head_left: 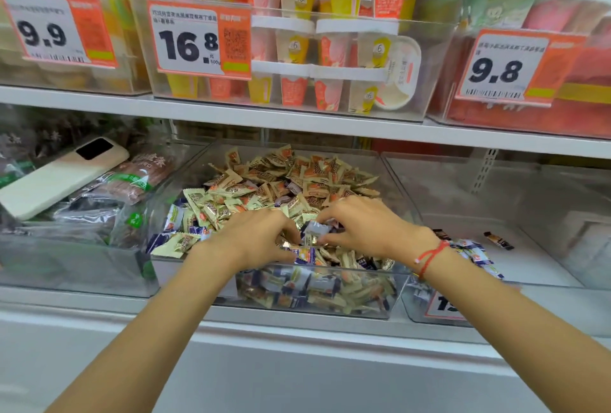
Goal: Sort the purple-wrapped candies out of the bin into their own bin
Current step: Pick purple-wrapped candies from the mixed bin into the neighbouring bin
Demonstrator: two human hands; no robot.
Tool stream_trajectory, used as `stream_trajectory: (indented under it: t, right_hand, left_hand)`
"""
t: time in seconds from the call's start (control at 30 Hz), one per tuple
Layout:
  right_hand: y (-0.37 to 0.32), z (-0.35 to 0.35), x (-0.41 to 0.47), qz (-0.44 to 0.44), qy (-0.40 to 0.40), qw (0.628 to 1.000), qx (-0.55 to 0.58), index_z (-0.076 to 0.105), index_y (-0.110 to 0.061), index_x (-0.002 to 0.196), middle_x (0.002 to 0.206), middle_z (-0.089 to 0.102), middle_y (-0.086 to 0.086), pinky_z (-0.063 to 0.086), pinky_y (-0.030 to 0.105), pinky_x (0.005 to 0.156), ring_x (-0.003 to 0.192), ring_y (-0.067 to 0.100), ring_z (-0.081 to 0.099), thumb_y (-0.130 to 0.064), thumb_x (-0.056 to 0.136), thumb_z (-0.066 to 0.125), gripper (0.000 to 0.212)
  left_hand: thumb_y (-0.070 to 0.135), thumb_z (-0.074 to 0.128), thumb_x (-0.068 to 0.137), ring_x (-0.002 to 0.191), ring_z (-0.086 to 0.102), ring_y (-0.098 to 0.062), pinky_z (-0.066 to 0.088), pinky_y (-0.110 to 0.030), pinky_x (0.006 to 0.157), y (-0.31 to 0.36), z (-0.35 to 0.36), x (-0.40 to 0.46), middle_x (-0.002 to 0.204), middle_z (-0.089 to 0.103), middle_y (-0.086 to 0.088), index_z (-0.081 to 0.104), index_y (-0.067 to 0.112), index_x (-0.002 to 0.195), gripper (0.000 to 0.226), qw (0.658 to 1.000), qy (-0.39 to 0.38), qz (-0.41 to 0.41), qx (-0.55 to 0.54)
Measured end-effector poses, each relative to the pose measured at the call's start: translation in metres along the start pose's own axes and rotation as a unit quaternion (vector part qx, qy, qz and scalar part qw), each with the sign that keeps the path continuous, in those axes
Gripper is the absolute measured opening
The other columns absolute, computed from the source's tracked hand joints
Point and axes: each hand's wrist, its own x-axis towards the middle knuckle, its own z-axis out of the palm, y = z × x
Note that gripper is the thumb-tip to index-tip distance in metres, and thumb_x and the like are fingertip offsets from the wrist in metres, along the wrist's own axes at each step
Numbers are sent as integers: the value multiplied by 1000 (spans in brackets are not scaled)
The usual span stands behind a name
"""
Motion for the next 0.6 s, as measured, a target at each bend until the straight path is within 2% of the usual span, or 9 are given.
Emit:
stream_trajectory:
  t: [0.07, 0.13, 0.27, 0.37, 0.43, 0.5, 0.57, 0.6]
  right_hand:
    - [1, -5, -16, 33, 48, 997, 58, 63, -29, 121, 117, 65, -5, 51, 38, 81, 108, 19, 59, -42, 91, 60, 33]
    - [3, -10, -35, 61, 110, 986, 110, 65, -30, 119, 116, 64, -9, 50, 37, 81, 105, 15, 59, -40, 89, 63, 31]
    - [29, -21, -76, 136, 246, 946, 159, 72, -30, 103, 101, 64, -14, 43, 30, 66, 84, 9, 57, -33, 84, 70, 19]
    - [61, -26, -104, 205, 305, 921, 127, 74, -25, 98, 99, 65, -7, 49, 35, 68, 82, 16, 59, -23, 82, 74, 17]
    - [81, -22, -120, 255, 307, 911, 102, 75, -24, 98, 101, 65, -2, 50, 37, 68, 80, 19, 58, -18, 82, 74, 17]
    - [98, -12, -130, 277, 274, 915, 101, 74, -24, 99, 105, 65, 2, 49, 37, 70, 83, 23, 59, -13, 82, 72, 21]
    - [110, -2, -135, 273, 188, 935, 129, 71, -24, 108, 113, 62, 5, 49, 38, 78, 91, 26, 59, -9, 85, 68, 28]
    - [113, 1, -137, 273, 132, 942, 143, 67, -23, 115, 120, 60, 7, 49, 39, 84, 97, 26, 59, -9, 86, 67, 32]
  left_hand:
    - [45, 66, 84, 99, 59, -9, 43, -28, 69, 1, -1, 1, 112, 63, 15, 66, 37, 111, 28, 1000, -12, 2, 7]
    - [42, 67, 84, 91, 57, -9, 38, -25, 63, 2, -2, 4, 110, 64, 14, 69, 37, 107, 24, 1000, -13, 1, 7]
    - [41, 74, 78, 74, 55, -3, 32, -18, 52, 4, 2, 3, 84, 63, 18, 72, 36, 92, 15, 998, 50, -19, -18]
    - [47, 73, 77, 64, 52, -1, 32, -21, 50, 9, 7, -1, 70, 57, 19, 68, 33, 87, 18, 986, 129, -50, -91]
    - [45, 69, 81, 69, 54, 3, 40, -21, 54, 22, 3, -3, 79, 60, 20, 64, 32, 90, 16, 969, 193, -59, -145]
    - [41, 66, 84, 78, 56, 8, 47, -18, 65, 47, -6, -4, 88, 63, 21, 61, 33, 93, 14, 949, 248, -39, -189]
    - [39, 64, 86, 81, 57, 10, 48, -14, 69, 82, -17, -5, 88, 64, 22, 59, 34, 97, 12, 940, 262, 5, -219]
    - [39, 63, 87, 80, 58, 8, 49, -17, 69, 99, -20, -2, 88, 64, 21, 59, 35, 98, 12, 940, 262, 31, -218]
